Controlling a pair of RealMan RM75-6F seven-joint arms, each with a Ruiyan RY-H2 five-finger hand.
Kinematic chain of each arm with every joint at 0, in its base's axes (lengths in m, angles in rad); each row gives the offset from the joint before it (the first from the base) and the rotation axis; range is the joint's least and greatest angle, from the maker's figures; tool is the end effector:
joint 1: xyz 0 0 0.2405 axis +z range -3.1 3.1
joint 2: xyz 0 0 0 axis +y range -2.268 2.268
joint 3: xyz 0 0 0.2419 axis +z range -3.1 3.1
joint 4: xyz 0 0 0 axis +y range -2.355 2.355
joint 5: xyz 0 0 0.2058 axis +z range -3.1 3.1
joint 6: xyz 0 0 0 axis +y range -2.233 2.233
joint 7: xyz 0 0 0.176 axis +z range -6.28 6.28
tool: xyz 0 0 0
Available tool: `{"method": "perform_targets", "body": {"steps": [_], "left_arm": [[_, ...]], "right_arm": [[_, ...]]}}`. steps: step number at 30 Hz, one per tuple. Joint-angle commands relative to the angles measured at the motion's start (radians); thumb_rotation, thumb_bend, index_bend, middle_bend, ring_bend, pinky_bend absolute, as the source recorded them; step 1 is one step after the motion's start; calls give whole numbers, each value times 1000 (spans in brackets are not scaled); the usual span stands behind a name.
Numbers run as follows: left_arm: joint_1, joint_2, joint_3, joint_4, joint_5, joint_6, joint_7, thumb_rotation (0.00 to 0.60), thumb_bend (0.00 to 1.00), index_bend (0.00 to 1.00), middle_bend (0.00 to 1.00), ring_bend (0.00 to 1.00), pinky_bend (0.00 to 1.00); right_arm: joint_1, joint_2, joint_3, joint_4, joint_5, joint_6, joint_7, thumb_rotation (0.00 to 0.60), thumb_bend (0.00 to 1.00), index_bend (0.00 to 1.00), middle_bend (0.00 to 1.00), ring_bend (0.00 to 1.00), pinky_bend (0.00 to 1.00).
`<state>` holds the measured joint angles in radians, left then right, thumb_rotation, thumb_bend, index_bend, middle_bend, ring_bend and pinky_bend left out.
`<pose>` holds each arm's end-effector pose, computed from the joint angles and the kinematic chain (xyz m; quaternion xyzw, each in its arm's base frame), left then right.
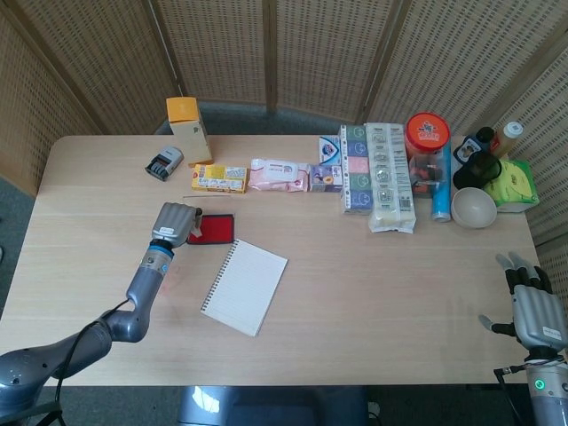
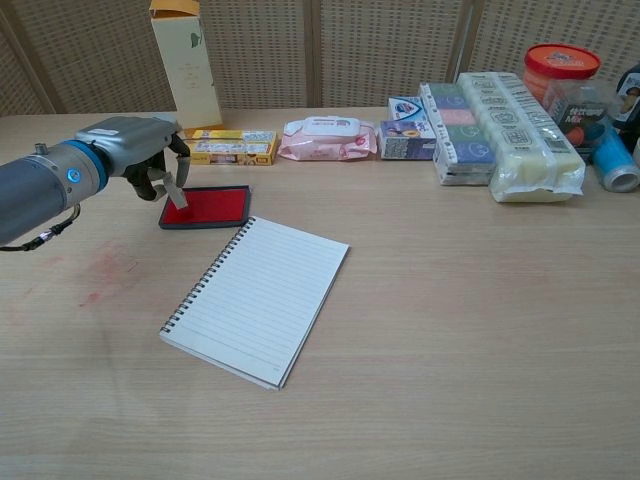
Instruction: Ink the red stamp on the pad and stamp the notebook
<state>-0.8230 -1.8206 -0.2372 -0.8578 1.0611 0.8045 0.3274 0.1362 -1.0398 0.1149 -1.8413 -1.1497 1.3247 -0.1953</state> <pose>-0.1874 0.4319 -0.0541 -0.7273 -0.3566 -0.2845 0.5128 -0.3021 -0.2275 0.1575 0.5416 -0.4781 0.3037 0.6211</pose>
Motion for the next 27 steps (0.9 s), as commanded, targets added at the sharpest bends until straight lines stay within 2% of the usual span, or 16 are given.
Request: {"method": "perform_targets", "body": {"steps": [1,7,10,20,27], "left_arm": [[1,7,-3,-17,5,13,-1,600,411,641,1000,1000,1000],[9,37,-4,-76,15,43,9,600,410,641,1000,1000,1000],[18,70,-6,-139,17,66,26,600,411,641,1000,1000,1000],[58,245,8,-474,46,161,116,600,410,641,1000,1000,1000],[46,257,41,-575,100,169,141,600,411,641,1000,1000,1000]], "right_arm": [[0,1,-1,-1,-1,-1,1,600,68,0,0,0,0],[0,2,-2,-2,-3,0,2,600,68,0,0,0,0],[0,2,-3,-2,-3,-1,2,600,68,0,0,0,0],[1,1,-8,-7,-10,-1,-2,600,68,0,0,0,0],[0,5,-8,-9,-12,-1,4,600,68,0,0,0,0]]}}
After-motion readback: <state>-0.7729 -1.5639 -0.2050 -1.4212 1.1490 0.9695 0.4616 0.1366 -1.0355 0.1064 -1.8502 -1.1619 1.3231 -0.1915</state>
